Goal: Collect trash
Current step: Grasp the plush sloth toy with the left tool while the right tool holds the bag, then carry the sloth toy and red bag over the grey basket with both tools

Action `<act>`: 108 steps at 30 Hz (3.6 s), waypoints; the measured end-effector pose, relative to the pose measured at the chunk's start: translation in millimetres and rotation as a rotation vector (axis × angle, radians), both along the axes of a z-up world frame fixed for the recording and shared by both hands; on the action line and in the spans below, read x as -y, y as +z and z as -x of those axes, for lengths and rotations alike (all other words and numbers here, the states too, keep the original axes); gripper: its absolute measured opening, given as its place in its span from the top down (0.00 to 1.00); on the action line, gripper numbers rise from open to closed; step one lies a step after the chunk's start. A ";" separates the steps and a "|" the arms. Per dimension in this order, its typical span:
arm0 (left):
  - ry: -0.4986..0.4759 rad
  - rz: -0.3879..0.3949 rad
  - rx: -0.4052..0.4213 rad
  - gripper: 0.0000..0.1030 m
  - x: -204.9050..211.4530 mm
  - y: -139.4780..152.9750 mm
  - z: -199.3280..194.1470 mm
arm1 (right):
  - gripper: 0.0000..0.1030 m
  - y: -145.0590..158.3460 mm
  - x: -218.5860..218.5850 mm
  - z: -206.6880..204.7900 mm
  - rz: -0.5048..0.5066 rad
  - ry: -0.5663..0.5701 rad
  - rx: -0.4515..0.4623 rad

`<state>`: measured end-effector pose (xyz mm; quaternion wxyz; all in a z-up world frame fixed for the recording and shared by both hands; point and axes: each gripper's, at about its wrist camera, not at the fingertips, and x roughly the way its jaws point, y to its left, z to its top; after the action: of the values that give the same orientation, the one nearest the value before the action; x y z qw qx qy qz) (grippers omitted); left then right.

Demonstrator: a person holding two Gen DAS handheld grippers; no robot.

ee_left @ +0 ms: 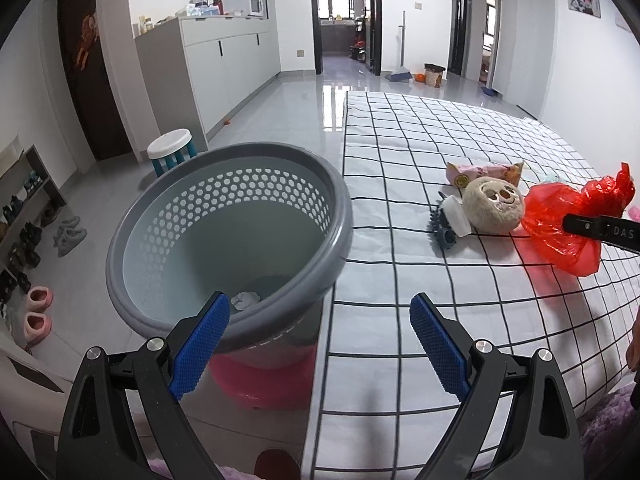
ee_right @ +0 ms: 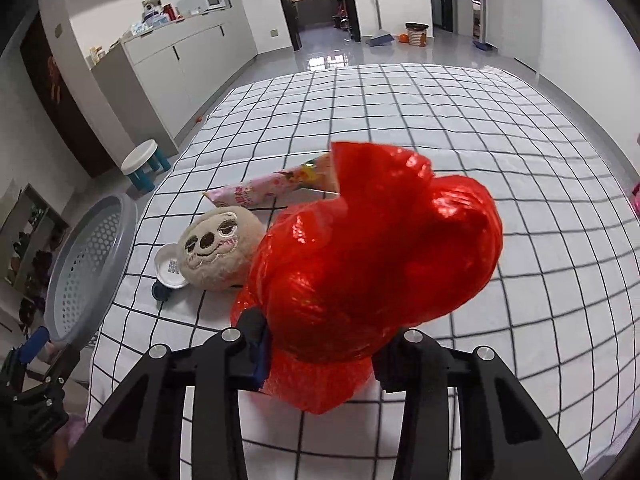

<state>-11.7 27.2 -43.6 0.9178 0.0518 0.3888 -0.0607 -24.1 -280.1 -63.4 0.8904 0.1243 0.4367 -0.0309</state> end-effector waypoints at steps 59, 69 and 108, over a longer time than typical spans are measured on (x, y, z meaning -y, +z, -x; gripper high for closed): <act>-0.190 -0.010 -0.112 0.30 187.2 -28.7 -93.0 | 0.64 21.2 96.9 87.8 -0.151 -0.136 0.105; -0.213 0.027 -0.108 0.37 179.9 -18.9 -76.2 | 0.64 20.5 94.7 82.5 -0.157 -0.115 0.103; 0.113 0.005 0.054 0.37 -77.4 54.7 -51.0 | 0.64 69.0 -144.6 -29.9 -0.160 0.316 0.102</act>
<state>39.3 104.6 11.1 0.9301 0.0289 0.3660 -0.0083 5.7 -135.4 5.6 0.8924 0.1259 0.4063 0.1508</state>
